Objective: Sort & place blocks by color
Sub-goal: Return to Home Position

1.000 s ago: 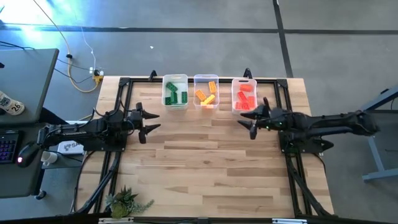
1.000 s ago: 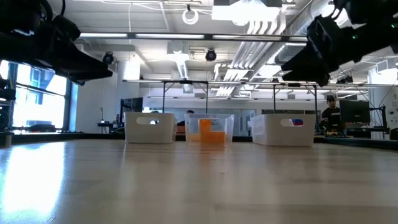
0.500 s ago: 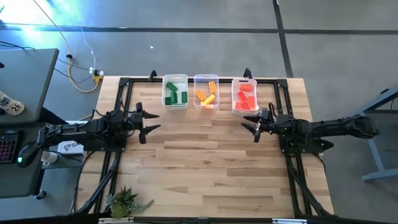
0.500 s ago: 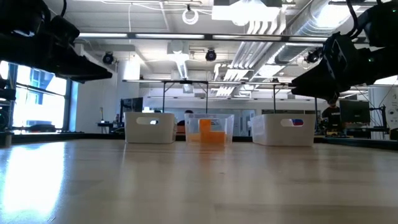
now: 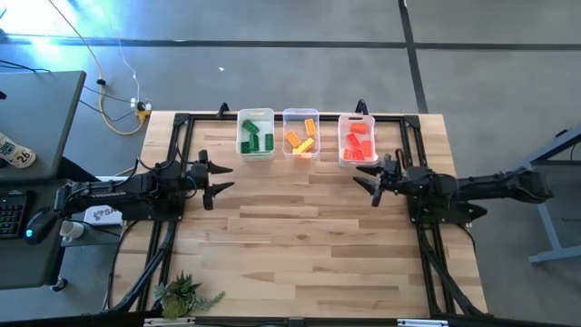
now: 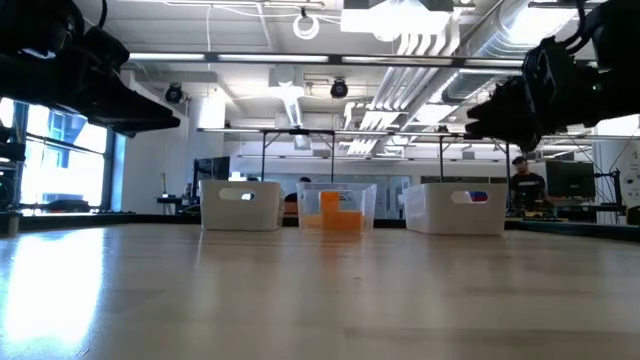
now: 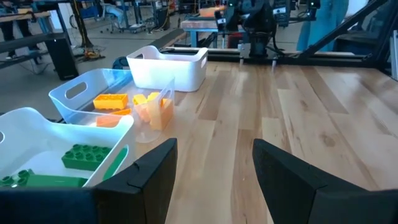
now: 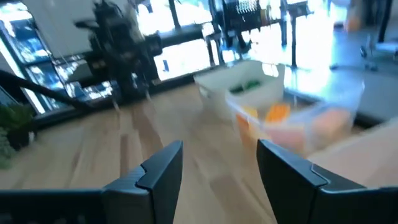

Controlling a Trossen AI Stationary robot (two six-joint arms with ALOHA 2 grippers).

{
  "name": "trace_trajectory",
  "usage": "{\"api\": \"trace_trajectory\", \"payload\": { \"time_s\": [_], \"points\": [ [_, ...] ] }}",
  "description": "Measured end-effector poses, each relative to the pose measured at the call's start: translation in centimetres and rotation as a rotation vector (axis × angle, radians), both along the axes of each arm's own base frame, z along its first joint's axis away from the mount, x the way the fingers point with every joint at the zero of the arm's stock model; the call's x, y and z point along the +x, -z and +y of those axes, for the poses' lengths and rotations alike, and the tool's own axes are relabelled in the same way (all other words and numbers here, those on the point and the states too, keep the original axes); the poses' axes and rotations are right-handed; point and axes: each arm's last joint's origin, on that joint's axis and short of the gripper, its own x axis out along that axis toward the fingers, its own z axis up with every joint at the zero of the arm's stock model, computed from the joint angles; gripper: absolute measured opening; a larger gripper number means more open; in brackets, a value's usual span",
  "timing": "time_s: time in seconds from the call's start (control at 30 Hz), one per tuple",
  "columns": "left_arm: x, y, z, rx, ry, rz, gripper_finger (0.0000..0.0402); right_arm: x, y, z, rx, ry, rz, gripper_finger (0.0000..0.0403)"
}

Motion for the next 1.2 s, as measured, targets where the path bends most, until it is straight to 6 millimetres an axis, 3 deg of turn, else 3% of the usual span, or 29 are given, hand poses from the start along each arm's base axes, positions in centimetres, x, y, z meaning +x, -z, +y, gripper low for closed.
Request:
{"api": "trace_trajectory", "payload": {
  "time_s": [0.7, 1.2],
  "points": [
    [0.0, 0.0, 0.0, -0.073, -0.014, -0.027, 0.02, -1.5, -1.7, 0.2, -0.13, -0.016, -0.124, 0.0192],
    [0.0, 0.0, 0.0, -0.066, -0.013, -0.024, 0.02, -1.6, -0.6, 0.2, -0.053, -0.013, -0.036, 0.0192]
  ]
}}
